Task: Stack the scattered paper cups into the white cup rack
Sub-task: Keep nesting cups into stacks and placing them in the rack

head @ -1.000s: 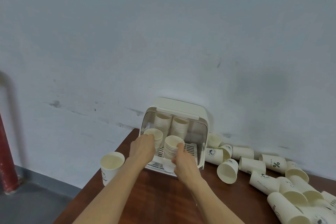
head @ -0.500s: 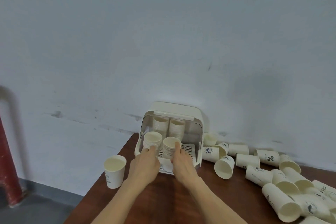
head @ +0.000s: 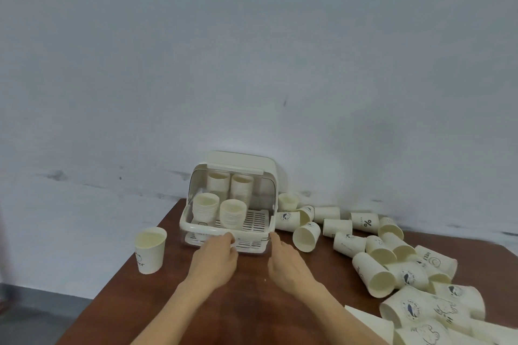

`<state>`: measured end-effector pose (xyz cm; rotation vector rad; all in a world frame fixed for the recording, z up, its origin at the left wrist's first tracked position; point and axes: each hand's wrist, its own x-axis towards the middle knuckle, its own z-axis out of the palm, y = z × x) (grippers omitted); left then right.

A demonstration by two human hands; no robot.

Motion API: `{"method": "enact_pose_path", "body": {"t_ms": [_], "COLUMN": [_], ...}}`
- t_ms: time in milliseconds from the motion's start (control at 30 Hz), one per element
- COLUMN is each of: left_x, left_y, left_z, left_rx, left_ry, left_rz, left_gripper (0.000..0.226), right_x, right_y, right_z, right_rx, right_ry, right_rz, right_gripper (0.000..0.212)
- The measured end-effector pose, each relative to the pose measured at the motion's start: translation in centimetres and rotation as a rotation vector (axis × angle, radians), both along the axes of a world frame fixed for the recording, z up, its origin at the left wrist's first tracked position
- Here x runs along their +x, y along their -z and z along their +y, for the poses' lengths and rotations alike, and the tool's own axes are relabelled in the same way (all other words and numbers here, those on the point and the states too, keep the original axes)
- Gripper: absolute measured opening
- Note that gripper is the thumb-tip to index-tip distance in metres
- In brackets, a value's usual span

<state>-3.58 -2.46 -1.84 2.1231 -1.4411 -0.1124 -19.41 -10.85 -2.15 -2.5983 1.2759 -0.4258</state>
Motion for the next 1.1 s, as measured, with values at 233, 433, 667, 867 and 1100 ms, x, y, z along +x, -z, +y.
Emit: {"method": "enact_pose_path", "body": {"t_ms": [233, 433, 667, 867, 1100], "left_x": [-3.9, -6.8, -10.3, -12.8, -15.1], "left_y": [0.7, 1.2, 1.7, 2.7, 4.2], "left_z": [-1.0, -2.5, -6.1, -10.2, -14.6], "left_rx": [0.048, 0.097, 0.146, 0.182, 0.190], "left_ry": [0.049, 0.117, 0.194, 0.170, 0.070], "left_rz": [0.014, 0.031, 0.091, 0.174, 0.300], "left_gripper": [0.023, 0.025, 0.028, 0.032, 0.045], "right_x": [-4.1, -7.5, -11.6, -14.6, -16.8], "right_y": [-1.4, -2.1, -2.5, -2.3, -0.9], "right_z": [-0.1, -1.1, -3.1, -4.7, -6.7], "right_rx": [-0.005, -0.051, -0.077, -0.071, -0.066], "right_ry": [0.040, 0.090, 0.140, 0.193, 0.199], "right_rz": [0.065, 0.079, 0.039, 0.022, 0.000], "right_gripper": [0.041, 0.036, 0.033, 0.033, 0.037]}}
